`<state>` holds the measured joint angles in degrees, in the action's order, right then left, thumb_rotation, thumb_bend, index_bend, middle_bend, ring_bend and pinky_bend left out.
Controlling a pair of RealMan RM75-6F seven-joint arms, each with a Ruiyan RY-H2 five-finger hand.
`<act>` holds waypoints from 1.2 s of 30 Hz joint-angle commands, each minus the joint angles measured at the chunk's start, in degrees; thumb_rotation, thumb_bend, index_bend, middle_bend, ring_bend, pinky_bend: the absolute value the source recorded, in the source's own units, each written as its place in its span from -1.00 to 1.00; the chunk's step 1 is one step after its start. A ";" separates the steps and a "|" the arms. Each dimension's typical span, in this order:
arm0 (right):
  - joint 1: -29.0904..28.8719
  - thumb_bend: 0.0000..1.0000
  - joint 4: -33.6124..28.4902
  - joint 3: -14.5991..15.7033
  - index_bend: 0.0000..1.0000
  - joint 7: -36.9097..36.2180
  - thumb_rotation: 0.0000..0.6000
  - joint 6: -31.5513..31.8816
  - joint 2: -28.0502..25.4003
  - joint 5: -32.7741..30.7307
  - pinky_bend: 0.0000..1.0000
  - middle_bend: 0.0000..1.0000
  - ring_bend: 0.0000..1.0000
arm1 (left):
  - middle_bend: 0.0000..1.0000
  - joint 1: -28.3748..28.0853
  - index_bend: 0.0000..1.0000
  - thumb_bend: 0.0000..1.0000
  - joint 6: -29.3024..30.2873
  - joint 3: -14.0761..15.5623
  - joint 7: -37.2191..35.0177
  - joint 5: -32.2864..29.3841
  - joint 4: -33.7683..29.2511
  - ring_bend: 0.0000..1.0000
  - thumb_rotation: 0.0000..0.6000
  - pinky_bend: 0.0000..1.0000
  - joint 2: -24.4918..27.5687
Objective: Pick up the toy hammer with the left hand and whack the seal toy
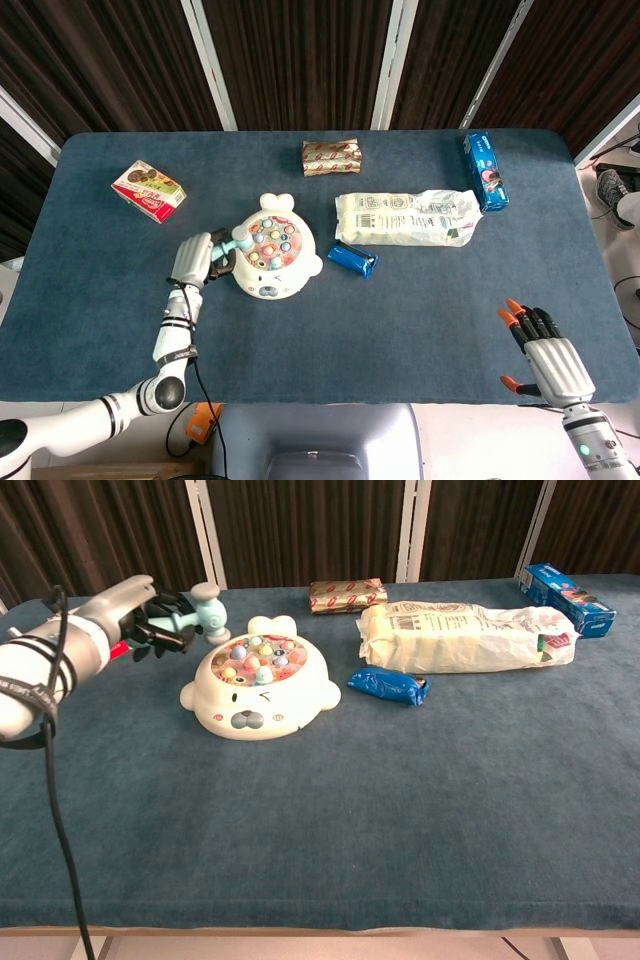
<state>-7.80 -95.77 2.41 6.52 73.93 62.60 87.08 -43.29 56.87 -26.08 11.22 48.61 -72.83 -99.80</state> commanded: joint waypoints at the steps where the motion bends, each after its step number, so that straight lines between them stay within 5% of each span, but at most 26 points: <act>1: -0.14 -0.38 0.05 -0.03 -1.00 0.03 1.00 -0.31 0.02 -0.20 -1.00 -1.00 -1.00 | 0.94 -3.11 0.76 0.75 -1.95 -1.37 3.42 -4.50 2.35 1.00 1.00 1.00 -2.23; 11: -0.48 -0.38 0.02 0.03 -1.00 0.03 1.00 -1.10 -0.04 -0.50 -1.00 -1.00 -1.00 | 0.93 -7.85 0.76 0.75 -3.48 -3.69 5.68 -10.99 6.29 1.00 1.00 1.00 -4.53; 36: -0.30 -0.38 -0.03 0.16 -1.00 -0.96 1.00 -0.44 -0.47 0.03 -1.00 -1.00 -1.00 | 0.93 -9.06 0.76 0.75 -2.83 0.13 8.69 -12.82 8.01 1.00 1.00 1.00 -5.75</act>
<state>-8.10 -95.80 2.57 5.57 73.49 62.13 87.11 -52.36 53.94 -25.77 20.18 35.65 -64.64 -105.66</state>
